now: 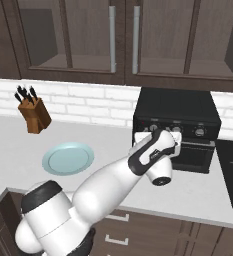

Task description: Pick up the kebab skewer and baguette bread, and place them inside the toaster oven. Close the toaster oven door and start by setting the timer.

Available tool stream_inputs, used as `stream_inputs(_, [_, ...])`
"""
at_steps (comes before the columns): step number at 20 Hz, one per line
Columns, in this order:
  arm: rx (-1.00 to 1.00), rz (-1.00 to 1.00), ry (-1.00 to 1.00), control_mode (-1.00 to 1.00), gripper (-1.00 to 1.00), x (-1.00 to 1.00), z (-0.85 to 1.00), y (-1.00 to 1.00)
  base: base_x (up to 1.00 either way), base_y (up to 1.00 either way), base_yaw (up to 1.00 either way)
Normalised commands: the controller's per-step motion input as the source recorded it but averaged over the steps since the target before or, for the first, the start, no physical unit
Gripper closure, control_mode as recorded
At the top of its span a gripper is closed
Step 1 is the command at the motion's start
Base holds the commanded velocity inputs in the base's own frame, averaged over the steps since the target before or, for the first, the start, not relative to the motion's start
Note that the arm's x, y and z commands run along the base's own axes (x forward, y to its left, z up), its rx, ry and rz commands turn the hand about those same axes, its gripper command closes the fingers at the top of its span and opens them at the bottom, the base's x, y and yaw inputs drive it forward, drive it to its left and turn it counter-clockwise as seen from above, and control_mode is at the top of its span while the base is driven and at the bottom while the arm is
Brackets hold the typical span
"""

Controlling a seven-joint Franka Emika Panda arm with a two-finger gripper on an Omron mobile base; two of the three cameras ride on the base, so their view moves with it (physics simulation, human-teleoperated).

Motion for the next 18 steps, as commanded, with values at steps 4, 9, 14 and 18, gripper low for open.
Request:
stream_inputs(4, [0.0, -0.03, 0.0, -1.0, -1.0, 0.0, 0.0, 0.0, 0.0, 0.0, 0.0])
stream_inputs(9, [0.0, -0.02, 0.0, -1.0, -1.0, -0.01, 0.0, 0.0, 0.0, 0.0, 0.0])
stream_inputs(14, [0.0, -0.01, 0.0, -1.0, -1.0, -0.01, 0.0, 0.0, 0.0, 0.0, 0.0])
stream_inputs(18, [0.0, 0.0, 0.0, -1.0, -1.0, 0.0, 0.0, 0.0, 0.0, 0.0, 0.0])
